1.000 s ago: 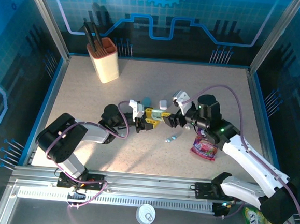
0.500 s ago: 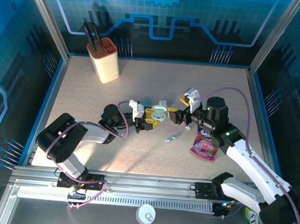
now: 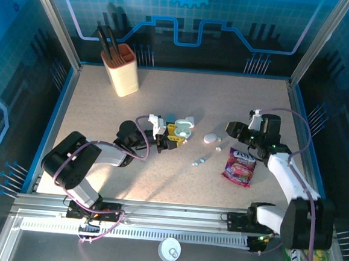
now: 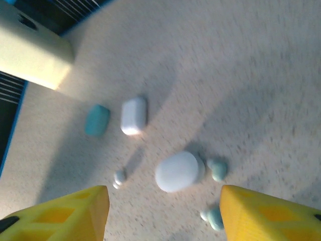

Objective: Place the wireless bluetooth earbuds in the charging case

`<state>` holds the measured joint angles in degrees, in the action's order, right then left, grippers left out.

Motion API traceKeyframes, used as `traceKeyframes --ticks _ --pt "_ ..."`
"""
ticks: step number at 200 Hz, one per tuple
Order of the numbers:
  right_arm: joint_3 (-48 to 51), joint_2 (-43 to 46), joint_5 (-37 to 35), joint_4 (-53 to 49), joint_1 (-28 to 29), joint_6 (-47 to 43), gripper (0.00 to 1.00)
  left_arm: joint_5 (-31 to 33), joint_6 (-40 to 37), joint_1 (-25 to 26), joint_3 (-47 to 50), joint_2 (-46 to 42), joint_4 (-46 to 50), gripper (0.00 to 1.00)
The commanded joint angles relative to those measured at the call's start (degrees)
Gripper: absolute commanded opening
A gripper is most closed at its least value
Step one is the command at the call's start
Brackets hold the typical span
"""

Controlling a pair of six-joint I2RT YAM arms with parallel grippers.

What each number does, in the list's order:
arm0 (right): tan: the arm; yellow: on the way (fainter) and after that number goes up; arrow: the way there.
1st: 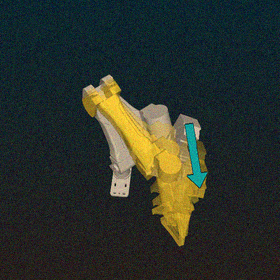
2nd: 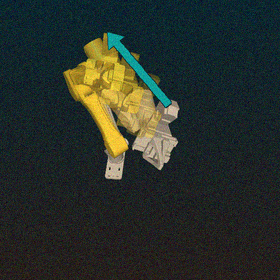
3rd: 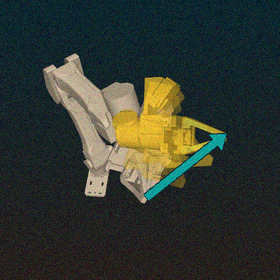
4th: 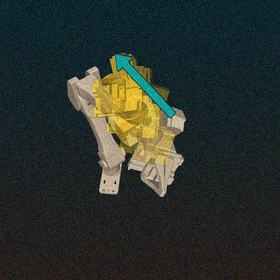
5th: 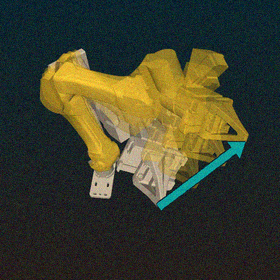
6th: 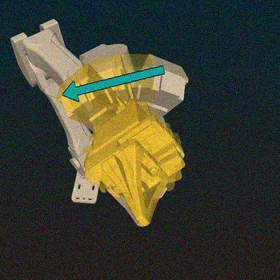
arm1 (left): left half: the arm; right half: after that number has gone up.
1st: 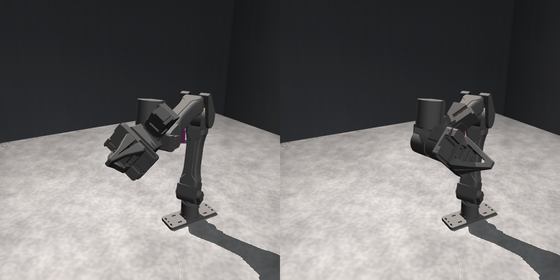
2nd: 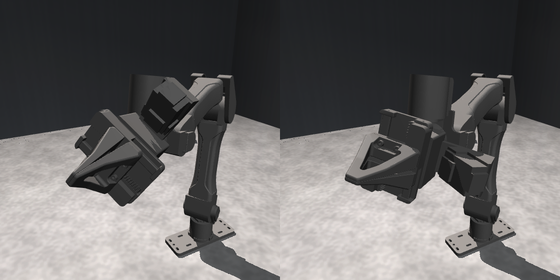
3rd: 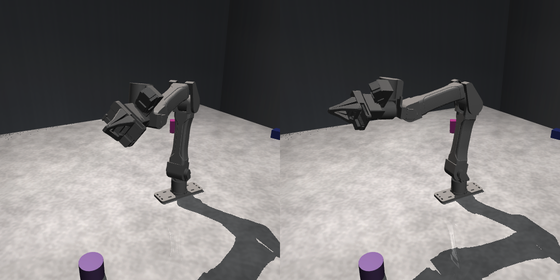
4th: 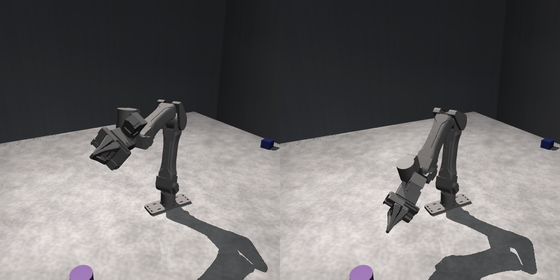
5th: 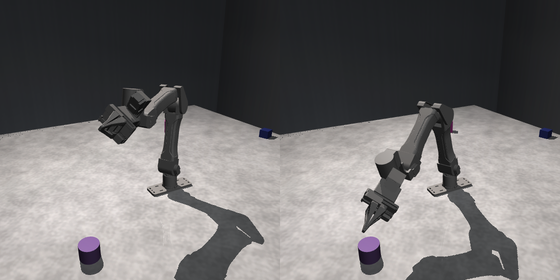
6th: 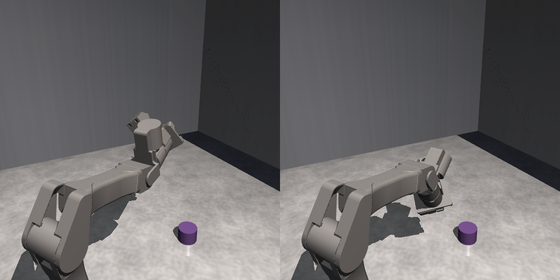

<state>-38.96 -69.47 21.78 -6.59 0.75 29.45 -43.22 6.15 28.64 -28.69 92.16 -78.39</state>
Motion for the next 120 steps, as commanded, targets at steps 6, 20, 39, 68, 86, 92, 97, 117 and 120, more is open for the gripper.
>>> traceKeyframes --ticks 6,20,39,68,86,92,97,117,120 --pt "-2.70 -7.39 4.44 -1.62 -0.60 2.37 0.58 0.57 1.19 -0.26 0.72 -1.15 -1.94 0.35" --pt "-4.11 -10.95 4.38 -1.98 -0.39 1.87 0.59 0.52 1.27 -0.35 0.86 -1.19 -1.93 0.35" --pt "-5.34 -14.82 3.90 -2.92 0.78 0.48 0.59 0.60 1.12 -0.40 1.02 -1.14 -1.90 0.35" --pt "-5.87 -17.99 2.93 -4.74 3.01 -0.95 0.59 0.87 0.82 -0.35 1.43 -1.04 -1.94 0.35" --pt "-6.17 -19.43 2.19 -5.40 3.95 -1.44 0.60 0.69 0.79 -0.34 1.27 -0.60 -1.91 0.35" --pt "-6.21 -19.81 1.89 -5.57 4.33 -1.74 0.60 0.60 0.76 -0.35 1.21 -0.50 -1.90 0.35" --pt "-6.45 -20.15 1.65 -5.85 4.60 -1.93 0.61 0.53 0.72 -0.36 1.19 -0.48 -1.93 0.35" --pt "-7.38 -21.32 0.62 -7.58 6.03 -2.98 0.62 0.51 0.61 -0.43 1.27 -0.49 -1.90 0.35" --pt "-7.43 -21.46 0.47 -7.84 6.21 -3.07 0.62 0.53 0.61 -0.44 1.22 -0.50 -1.94 0.35"
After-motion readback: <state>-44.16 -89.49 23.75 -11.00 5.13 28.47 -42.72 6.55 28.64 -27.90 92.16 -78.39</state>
